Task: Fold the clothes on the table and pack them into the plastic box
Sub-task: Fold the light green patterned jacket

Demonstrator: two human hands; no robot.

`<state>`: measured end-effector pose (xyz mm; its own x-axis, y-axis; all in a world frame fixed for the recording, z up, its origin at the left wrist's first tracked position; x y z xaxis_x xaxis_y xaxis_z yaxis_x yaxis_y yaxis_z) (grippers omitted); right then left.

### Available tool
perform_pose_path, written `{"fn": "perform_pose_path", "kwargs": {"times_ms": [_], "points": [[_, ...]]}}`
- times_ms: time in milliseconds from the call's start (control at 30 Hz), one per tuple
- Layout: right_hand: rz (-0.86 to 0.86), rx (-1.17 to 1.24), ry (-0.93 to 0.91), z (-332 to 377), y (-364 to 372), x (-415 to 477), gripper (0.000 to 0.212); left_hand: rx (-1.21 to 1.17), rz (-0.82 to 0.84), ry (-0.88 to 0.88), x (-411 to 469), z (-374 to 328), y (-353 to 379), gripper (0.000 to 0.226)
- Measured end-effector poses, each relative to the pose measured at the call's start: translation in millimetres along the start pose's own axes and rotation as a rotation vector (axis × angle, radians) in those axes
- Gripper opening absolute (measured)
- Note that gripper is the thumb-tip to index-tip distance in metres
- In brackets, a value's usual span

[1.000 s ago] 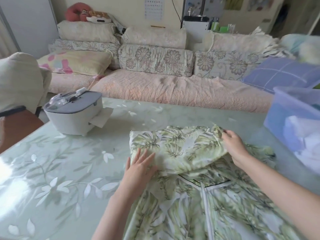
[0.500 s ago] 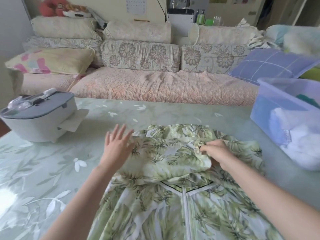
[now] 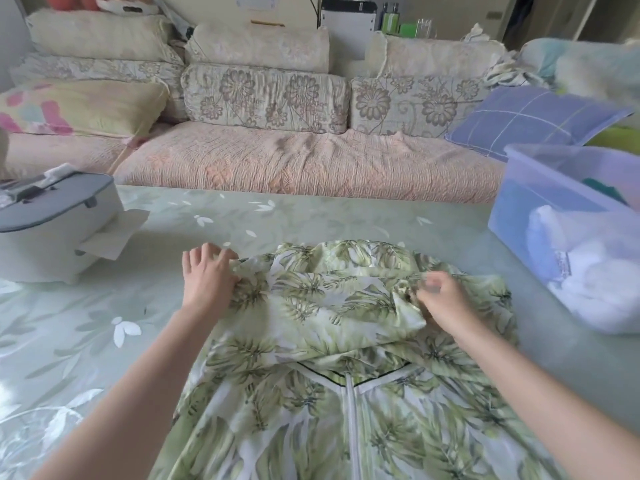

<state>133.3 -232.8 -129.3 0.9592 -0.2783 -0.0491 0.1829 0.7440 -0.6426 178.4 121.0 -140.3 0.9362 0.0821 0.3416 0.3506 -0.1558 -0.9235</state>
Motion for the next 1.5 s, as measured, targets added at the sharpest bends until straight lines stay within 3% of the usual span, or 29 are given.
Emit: {"fn": "perform_pose_path", "kwargs": {"times_ms": [100, 200, 267, 333, 467, 600, 733, 833, 967, 1100, 1167, 1267, 1400, 1500], "points": [[-0.104, -0.101, -0.328, 19.6, -7.1, -12.8, 0.048, -0.045, 0.014, 0.05, -21.1, -25.9, -5.6, 0.049], [0.122, -0.449, -0.542, 30.7, 16.3, -23.6, 0.054, -0.065, 0.188, 0.188, -55.5, -60.8, -7.7, 0.067], [0.27, -0.708, -0.542, 21.6, 33.2, -25.9, 0.065, -0.005, 0.337, 0.247, -76.8, -67.1, 3.0, 0.096], [0.314, -0.84, -0.487, 6.2, 36.4, -26.6, 0.078, 0.03, 0.44, 0.214, -87.6, -56.8, 16.7, 0.115], [0.237, -0.897, -0.414, -22.2, 20.9, -34.7, 0.086, -0.013, 0.43, 0.137, -89.1, -39.8, 22.0, 0.106], [0.363, -0.748, -0.361, -22.1, 20.2, -47.5, 0.075, 0.113, 0.559, 0.215, -86.7, -40.4, 20.1, 0.132], [0.332, -0.703, -0.473, 3.2, 22.9, -40.8, 0.068, 0.1, 0.519, 0.163, -86.2, -39.6, 15.9, 0.108], [0.4, -0.795, -0.378, -8.2, 31.8, -34.2, 0.075, 0.11, 0.487, 0.105, -91.2, -31.6, 18.9, 0.115], [0.393, -0.836, -0.322, -25.8, 37.3, -35.4, 0.079, 0.04, 0.448, -0.031, -89.6, -18.7, 15.5, 0.095], [0.45, -0.819, -0.277, -15.8, 35.2, -36.4, 0.081, -0.047, 0.517, -0.054, -82.7, -14.5, 14.7, 0.087], [0.436, -0.766, -0.259, -1.2, 33.2, -41.2, 0.076, -0.186, 0.378, -0.09, -76.6, -9.9, 4.5, 0.07], [0.28, -0.664, -0.383, 39.0, 43.7, -61.9, 0.063, -0.445, 0.075, -0.305, -66.8, 10.1, -15.9, 0.056], [0.25, -0.44, -0.58, 107.1, 87.8, -107.8, 0.048, -0.482, 0.213, -0.562, -44.0, 55.8, -13.9, 0.075], [0.295, -0.454, -0.623, 145.6, 136.9, -134.0, 0.048, -0.655, 0.338, -0.626, -28.9, 71.4, -12.8, 0.056]]}}
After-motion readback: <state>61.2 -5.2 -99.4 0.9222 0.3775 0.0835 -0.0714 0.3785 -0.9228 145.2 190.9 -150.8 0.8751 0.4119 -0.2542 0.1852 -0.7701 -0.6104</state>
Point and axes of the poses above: each hand's wrist, its own x-axis towards the middle knuckle, its own y-axis out of the palm, z = x × y, the point moved 3 cm from there along x, towards the middle knuckle, and after that the axes turned 2 degrees about y, right-handed, at the moved point
